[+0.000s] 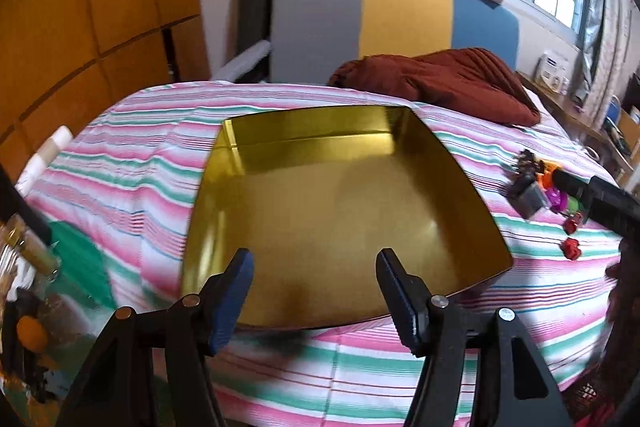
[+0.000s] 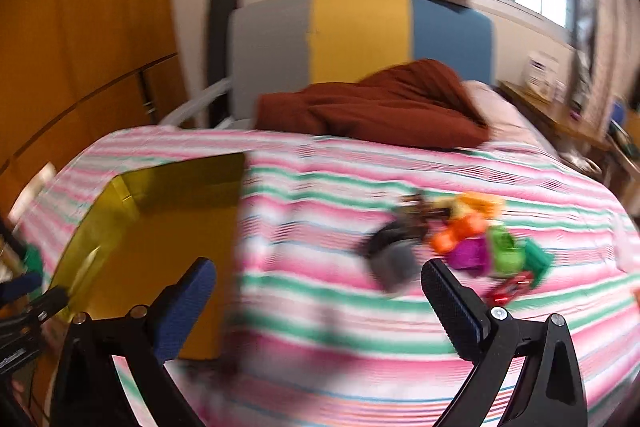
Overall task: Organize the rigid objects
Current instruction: 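Grasp the clear black-lidded cup with the left gripper while the right gripper approaches the toys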
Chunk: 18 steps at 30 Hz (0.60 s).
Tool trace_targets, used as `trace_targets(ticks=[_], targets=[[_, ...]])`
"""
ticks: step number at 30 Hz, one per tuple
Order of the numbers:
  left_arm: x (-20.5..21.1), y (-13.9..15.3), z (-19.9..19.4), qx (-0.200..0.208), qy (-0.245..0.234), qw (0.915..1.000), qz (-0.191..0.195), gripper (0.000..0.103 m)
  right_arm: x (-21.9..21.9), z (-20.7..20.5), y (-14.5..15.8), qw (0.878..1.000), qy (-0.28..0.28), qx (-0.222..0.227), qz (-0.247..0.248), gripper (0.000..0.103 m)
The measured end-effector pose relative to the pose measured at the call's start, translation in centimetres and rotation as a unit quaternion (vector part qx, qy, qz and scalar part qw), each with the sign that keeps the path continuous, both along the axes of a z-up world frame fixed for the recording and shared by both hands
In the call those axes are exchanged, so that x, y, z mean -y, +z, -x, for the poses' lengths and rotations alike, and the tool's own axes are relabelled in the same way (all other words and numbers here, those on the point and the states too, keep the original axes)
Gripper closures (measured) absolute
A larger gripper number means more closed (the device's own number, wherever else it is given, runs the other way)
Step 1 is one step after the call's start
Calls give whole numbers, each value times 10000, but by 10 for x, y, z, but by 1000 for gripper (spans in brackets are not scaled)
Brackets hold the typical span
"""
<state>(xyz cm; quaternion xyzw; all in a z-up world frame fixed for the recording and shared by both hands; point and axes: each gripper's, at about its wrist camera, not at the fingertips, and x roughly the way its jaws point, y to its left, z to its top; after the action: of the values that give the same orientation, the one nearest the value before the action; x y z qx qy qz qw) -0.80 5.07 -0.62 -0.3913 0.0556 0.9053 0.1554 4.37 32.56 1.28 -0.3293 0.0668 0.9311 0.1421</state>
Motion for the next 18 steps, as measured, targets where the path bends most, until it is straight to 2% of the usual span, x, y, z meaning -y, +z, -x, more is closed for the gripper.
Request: trace_targets(ticks=[5,9,13,15,18], targets=[[-25,3,4,222,-456,9984,-236,39,-97,-22,16,9944,-1001,-123,318,0],[-56,11,1,375,-1044,9927,-482,39,-164,-39,5,9835,-1696,-105,622,0],[-100,15,-4,574,-1647,9833,-527,39,-193,-51,-12,9752,-2032,-175,855,0],[-122,14,-1,795,-1837,9781,-575,39,-202,-54,-12,9704,-2138,-240,1101,0],[-157,11,6,1068,-2050,9710,-617,40,-205,-59,-7,9684,-2205,-399,1092,0]])
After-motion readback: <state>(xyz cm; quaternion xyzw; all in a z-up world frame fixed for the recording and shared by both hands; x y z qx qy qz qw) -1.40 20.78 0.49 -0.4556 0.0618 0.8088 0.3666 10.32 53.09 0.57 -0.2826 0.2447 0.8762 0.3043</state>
